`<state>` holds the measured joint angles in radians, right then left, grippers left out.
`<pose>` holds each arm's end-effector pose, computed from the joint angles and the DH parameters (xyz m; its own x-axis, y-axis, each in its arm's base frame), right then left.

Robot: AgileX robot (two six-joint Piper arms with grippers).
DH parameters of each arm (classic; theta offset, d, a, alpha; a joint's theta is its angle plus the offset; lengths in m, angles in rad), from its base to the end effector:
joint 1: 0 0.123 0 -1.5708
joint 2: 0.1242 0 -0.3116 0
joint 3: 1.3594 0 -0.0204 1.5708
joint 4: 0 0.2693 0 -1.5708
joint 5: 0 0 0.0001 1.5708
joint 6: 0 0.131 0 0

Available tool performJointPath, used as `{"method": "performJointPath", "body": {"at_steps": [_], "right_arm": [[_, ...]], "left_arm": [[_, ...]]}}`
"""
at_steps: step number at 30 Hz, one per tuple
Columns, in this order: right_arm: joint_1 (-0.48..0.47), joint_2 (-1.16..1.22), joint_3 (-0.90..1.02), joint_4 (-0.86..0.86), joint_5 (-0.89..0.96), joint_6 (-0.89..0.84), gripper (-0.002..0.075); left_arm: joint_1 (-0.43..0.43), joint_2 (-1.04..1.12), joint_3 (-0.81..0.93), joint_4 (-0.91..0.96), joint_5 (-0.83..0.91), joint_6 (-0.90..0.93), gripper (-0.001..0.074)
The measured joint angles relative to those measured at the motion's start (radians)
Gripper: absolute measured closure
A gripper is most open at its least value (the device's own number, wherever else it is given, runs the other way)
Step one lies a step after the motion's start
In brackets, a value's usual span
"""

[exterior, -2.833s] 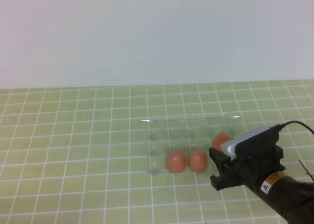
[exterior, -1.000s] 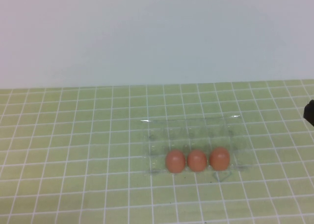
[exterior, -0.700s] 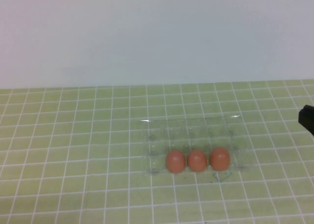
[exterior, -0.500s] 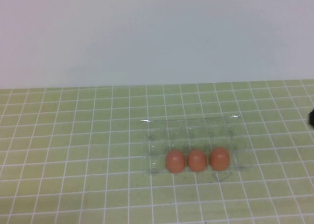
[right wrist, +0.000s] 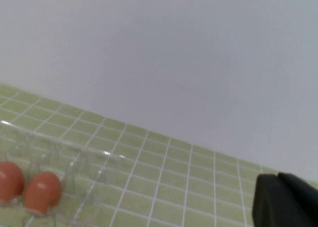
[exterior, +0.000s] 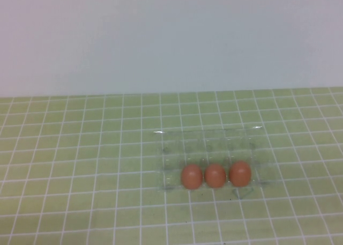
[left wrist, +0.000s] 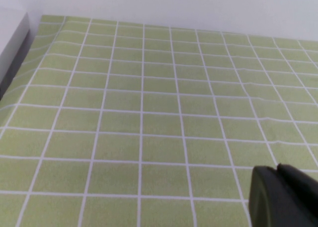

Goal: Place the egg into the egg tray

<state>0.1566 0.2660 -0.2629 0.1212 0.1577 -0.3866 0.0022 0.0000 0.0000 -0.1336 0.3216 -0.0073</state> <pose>0.1074 0.0195 0.2749 -0.0229 -0.2706 -0.9624 -0.1873 0.9468 -0.2617 0.0847 -0.0053 0.1752 -0.2328 -0.1341 -0.9632 0.0077 0.9902 -0.1397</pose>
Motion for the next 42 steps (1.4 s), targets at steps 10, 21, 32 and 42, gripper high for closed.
{"method": "performJointPath", "body": {"at_steps": [10,21,32,42], "right_arm": [[-0.150,-0.271,0.285,-0.006,0.119,0.171,0.0726],[-0.162,-0.276,0.286,-0.022,0.210,0.196,0.0726],[-0.162,-0.276,0.283,-0.024,0.212,0.200,0.0726],[-0.162,-0.276,0.283,-0.024,0.212,0.200,0.0726]], "left_arm": [[0.000,0.000,0.000,0.000,0.000,0.000,0.0738],[0.000,0.000,0.000,-0.002,0.000,0.000,0.0738],[0.000,0.000,0.000,-0.002,0.000,0.000,0.0738],[0.000,0.000,0.000,-0.002,0.000,0.000,0.0738]]}}
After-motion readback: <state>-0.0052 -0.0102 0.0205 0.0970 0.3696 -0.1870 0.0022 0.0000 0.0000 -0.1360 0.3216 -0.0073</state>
